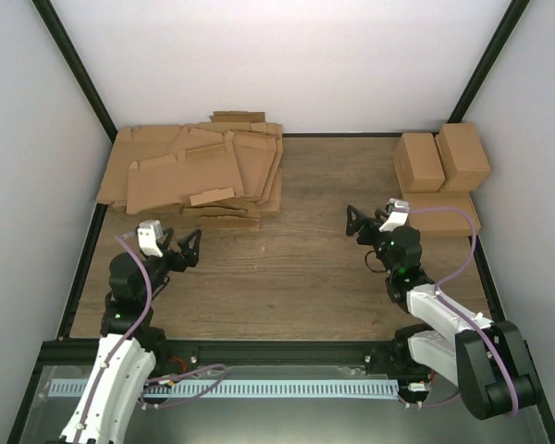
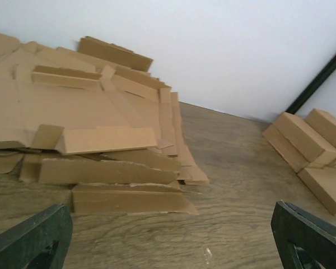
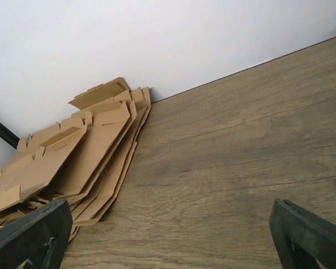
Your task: Fold the paper box
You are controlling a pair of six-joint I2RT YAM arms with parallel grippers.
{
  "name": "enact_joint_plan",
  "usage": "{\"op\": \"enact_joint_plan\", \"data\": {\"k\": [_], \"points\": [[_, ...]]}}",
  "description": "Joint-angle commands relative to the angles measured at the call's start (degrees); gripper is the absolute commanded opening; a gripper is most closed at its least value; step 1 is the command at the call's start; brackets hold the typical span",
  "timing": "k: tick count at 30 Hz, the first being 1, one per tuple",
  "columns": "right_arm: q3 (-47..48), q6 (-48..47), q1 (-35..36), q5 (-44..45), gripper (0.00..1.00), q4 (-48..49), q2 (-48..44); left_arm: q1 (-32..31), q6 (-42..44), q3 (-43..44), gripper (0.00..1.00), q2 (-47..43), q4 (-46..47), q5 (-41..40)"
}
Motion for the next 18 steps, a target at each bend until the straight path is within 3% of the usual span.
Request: {"op": "enact_joint_plan", "data": {"k": [1, 8, 11, 14, 18], "points": [[0.6, -0.19, 0.48, 0.94, 1.0, 0.88, 0.14, -0.79, 1.23, -0.7, 1.0, 2.28, 8.28, 11.15], [5.02, -1.6, 0.55, -11.18, 1.0, 2.33, 7.4, -4.54, 0.39, 4.21, 1.0, 8.15, 10.06, 8.72], [5.87, -1.45, 0.5, -10.65, 1.0, 1.46, 8.79, -4.75, -2.01, 5.55, 1.0, 9.68, 9.96, 4.18], [5.72, -1.37, 0.55, -10.32, 1.0, 1.44, 8.57, -4.67, -6.16, 6.47, 1.0, 11.4, 8.65, -5.35], [6.5, -1.19, 0.54, -10.63, 1.0, 0.84, 9.82, -4.66, -4.87, 12.88, 1.0, 20.65, 8.18, -6.26]]}}
